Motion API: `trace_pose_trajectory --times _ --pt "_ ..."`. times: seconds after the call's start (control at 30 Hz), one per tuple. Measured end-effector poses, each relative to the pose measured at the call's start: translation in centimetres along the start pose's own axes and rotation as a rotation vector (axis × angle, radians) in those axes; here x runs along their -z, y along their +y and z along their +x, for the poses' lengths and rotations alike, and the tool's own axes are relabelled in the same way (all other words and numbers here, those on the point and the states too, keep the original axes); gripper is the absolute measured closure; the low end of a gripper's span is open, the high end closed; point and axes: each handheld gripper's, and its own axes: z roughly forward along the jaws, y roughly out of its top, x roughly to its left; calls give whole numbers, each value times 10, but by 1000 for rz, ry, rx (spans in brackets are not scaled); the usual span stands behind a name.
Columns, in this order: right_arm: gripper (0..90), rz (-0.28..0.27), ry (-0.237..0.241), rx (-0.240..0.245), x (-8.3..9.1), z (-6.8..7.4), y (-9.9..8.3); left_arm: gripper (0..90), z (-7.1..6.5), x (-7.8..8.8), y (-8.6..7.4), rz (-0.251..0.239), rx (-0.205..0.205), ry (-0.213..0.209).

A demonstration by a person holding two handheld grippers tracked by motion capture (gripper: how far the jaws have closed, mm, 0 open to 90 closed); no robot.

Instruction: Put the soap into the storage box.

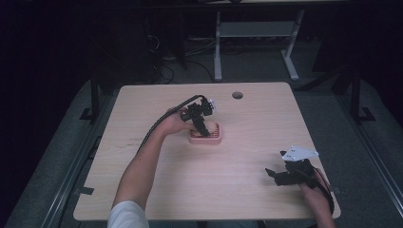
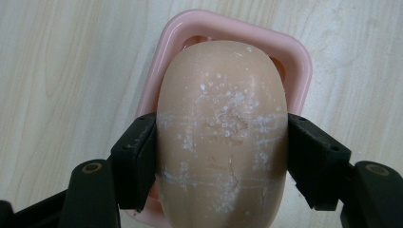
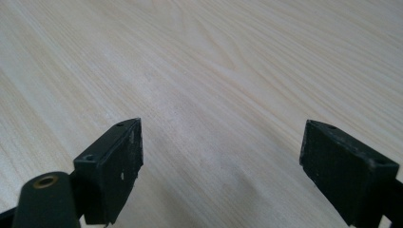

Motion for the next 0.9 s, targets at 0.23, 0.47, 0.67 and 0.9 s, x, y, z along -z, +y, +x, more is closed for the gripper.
trace_pose_trajectory --times 0.23,0.47,0.67,0.9 --pt "138 0 0 0 0 0 0 323 2 -3 0 1 10 -4" --pt "138 -2 -1 0 0 0 0 323 3 -5 0 5 17 -8" --pt "138 1 -1 6 0 0 0 323 3 -7 1 10 18 -5" --pt "138 -2 0 13 0 0 0 322 3 -8 1 18 17 1"
